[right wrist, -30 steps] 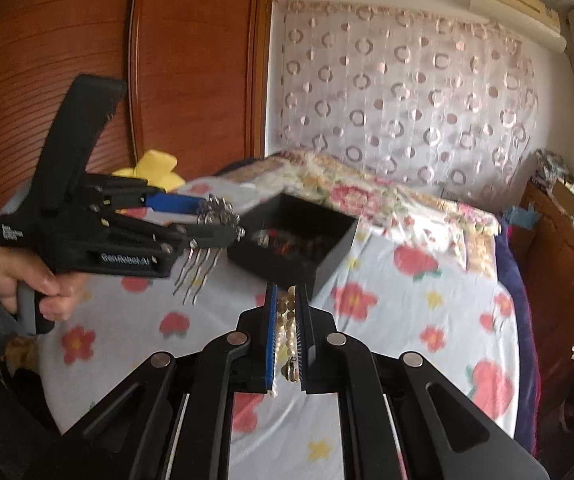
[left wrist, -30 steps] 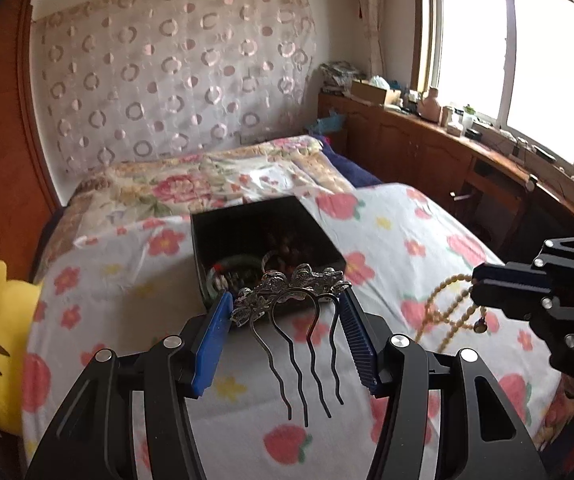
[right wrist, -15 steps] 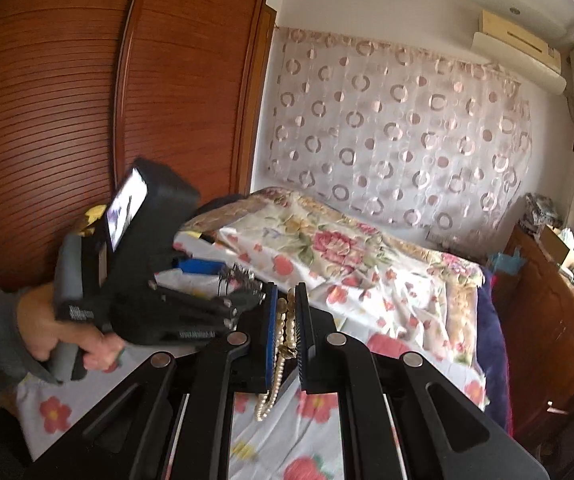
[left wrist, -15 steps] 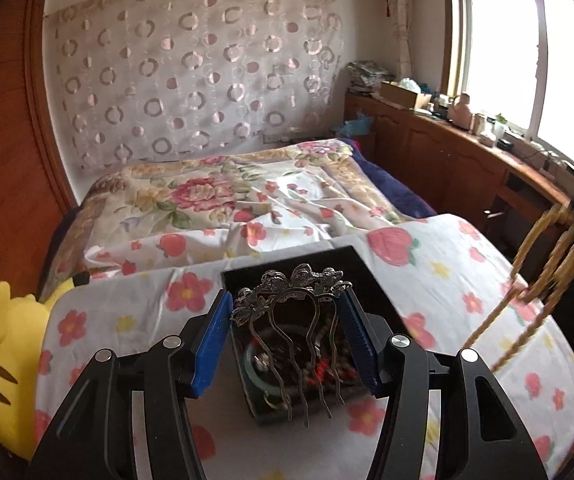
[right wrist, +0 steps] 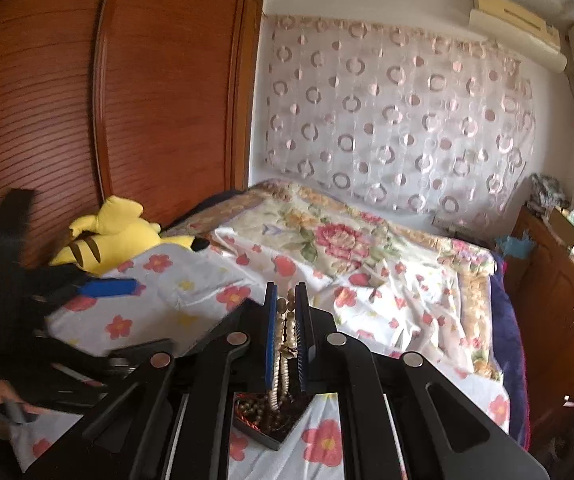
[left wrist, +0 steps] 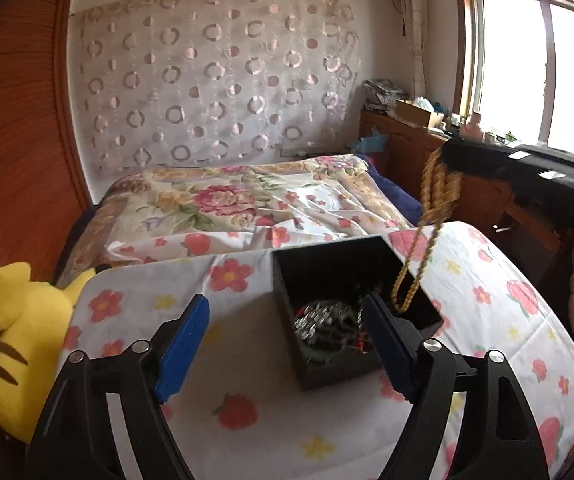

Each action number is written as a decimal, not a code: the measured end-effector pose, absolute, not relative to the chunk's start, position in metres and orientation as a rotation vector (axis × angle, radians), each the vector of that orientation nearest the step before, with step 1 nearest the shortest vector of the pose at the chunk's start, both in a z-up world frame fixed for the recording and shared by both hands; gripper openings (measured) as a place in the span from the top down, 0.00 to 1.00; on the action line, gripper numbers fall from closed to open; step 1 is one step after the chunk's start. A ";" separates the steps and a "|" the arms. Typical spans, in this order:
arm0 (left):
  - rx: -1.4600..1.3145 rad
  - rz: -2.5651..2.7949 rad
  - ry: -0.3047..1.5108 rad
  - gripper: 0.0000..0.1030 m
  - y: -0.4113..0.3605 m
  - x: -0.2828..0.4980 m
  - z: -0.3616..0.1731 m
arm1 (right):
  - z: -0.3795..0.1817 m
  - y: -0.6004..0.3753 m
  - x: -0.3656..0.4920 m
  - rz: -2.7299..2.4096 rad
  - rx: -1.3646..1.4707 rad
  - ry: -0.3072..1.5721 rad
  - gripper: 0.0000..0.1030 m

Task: Organize jewelry

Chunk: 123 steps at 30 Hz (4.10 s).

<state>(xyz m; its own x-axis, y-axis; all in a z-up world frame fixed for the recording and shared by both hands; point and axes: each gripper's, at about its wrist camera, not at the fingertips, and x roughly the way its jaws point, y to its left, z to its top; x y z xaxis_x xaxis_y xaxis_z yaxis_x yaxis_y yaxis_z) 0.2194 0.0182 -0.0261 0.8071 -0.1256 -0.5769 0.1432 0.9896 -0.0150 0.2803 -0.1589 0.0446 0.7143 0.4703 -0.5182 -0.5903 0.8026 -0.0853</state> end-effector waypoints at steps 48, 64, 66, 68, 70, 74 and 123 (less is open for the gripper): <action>-0.001 -0.035 0.486 0.07 0.007 0.043 -0.025 | -0.016 -0.246 0.079 0.301 -0.001 0.436 0.02; 0.004 -0.032 0.481 0.07 0.008 0.042 -0.024 | -0.017 -0.247 0.079 0.299 0.002 0.436 0.02; 0.004 -0.035 0.482 0.07 0.008 0.042 -0.024 | -0.017 -0.247 0.079 0.299 0.002 0.436 0.02; 0.004 -0.035 0.480 0.07 0.008 0.043 -0.023 | -0.017 -0.247 0.079 0.299 0.002 0.436 0.02; 0.005 -0.035 0.477 0.07 0.008 0.040 -0.022 | -0.017 -0.247 0.079 0.300 0.001 0.436 0.02; 0.002 -0.035 0.468 0.07 0.009 0.036 -0.019 | -0.018 -0.248 0.079 0.298 0.000 0.432 0.02; -0.002 -0.040 0.441 0.07 0.001 0.032 -0.004 | -0.014 -0.245 0.072 0.294 0.010 0.425 0.02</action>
